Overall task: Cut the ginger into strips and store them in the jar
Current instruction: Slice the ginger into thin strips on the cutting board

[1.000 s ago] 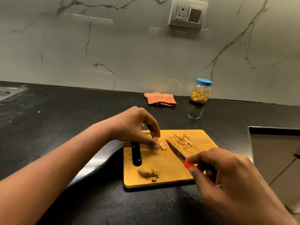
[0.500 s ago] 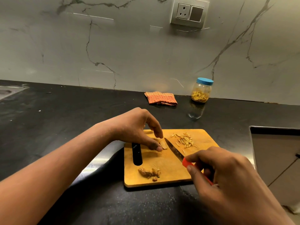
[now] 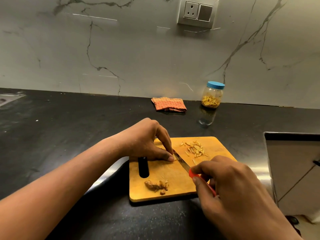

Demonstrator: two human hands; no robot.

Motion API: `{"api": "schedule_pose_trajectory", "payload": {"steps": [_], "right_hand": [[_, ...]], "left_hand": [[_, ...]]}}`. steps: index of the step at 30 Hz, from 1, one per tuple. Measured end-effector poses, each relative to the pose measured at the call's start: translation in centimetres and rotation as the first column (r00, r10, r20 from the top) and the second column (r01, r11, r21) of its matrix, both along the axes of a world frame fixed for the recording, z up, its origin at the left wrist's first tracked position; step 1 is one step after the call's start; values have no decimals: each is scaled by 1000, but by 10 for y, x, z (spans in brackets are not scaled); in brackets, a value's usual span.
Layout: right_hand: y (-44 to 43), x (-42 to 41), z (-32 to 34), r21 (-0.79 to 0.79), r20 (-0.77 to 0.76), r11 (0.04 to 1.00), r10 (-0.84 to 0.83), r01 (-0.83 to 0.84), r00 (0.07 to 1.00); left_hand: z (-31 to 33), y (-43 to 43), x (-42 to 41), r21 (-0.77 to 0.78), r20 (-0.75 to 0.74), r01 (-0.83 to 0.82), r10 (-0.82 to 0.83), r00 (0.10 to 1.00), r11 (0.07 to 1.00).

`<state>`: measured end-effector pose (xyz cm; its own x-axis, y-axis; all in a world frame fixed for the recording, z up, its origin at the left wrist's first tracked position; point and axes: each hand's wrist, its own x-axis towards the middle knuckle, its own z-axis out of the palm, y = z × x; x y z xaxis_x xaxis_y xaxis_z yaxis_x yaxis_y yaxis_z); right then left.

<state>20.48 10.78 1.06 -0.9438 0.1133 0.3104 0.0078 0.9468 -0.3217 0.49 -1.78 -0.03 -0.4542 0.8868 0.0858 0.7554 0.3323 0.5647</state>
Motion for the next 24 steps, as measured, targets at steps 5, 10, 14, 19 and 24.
{"api": "schedule_pose_trajectory", "payload": {"steps": [5,10,14,19,24], "right_hand": [[2,-4,-10,101,11,995,-14,13,1000],[3,-6,-17,126,-47,991,-39,45,998],[1,-10,-19,178,-61,983,-31,41,998],[-9,-14,-30,254,-28,967,6,1,1000],[-11,-24,-35,258,-32,966,37,-28,999]], "left_hand": [[0,2,0,7,25,-2,2,1000,1000],[0,1,0,1,35,-2,2,999,1000],[0,1,0,-17,35,-4,5,999,1000],[2,2,0,-41,20,-21,22,1000,999],[3,2,2,-59,12,-34,35,999,998]]}}
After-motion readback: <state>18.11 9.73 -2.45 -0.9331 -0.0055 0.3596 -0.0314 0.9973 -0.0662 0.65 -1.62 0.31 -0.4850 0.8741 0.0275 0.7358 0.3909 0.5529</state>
